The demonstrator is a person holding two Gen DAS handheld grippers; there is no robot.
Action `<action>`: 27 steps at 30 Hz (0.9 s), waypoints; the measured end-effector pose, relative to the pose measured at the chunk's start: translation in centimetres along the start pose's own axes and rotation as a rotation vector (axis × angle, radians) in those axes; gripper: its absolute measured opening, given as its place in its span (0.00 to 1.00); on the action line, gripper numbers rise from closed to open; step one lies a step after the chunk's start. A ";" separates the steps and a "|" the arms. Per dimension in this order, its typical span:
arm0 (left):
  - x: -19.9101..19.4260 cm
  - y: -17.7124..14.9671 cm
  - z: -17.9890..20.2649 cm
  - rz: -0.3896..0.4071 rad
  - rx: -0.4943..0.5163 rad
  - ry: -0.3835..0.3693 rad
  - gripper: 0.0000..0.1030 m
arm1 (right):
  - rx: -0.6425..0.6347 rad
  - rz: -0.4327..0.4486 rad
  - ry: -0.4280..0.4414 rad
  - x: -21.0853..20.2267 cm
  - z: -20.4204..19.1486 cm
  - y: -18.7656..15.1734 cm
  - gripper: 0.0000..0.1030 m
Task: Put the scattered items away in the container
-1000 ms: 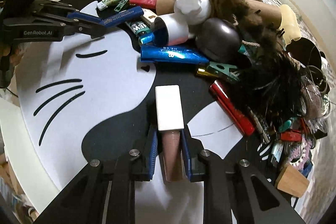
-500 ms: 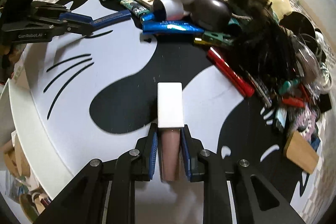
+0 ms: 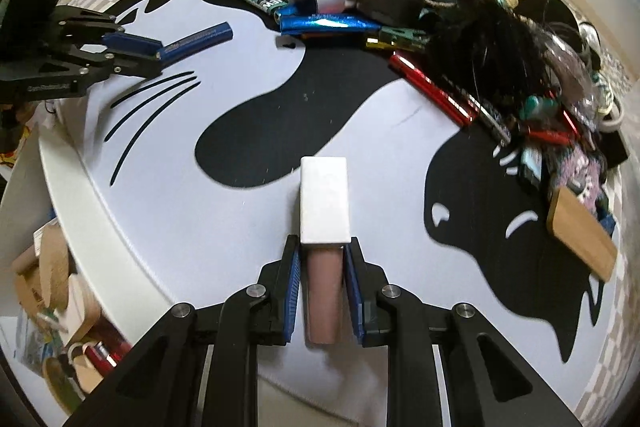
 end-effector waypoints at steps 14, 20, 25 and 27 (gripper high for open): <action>1.8 2.3 -0.8 0.047 -0.024 0.036 0.52 | 0.055 -0.029 0.032 0.7 -1.6 -3.5 0.22; 1.6 2.1 -0.6 0.042 -0.039 0.031 0.37 | 0.045 -0.029 -0.021 0.6 -1.3 -2.7 0.45; 1.4 1.8 -0.3 0.035 -0.050 0.028 0.28 | 0.055 -0.032 -0.069 1.1 -0.6 -1.8 0.66; 1.4 1.7 -0.2 0.028 -0.060 0.031 0.25 | 0.065 -0.027 -0.067 1.2 -0.6 -1.6 0.66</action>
Point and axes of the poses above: each gripper's, at about its wrist camera, not at the fingertips, and x roughly the way its jaws point, z to its right, y to its top, the point moved 10 cm from there along x, roughly the way its jaws point, and after that the axes turned 15 degrees about x, right-handed, at the moved point
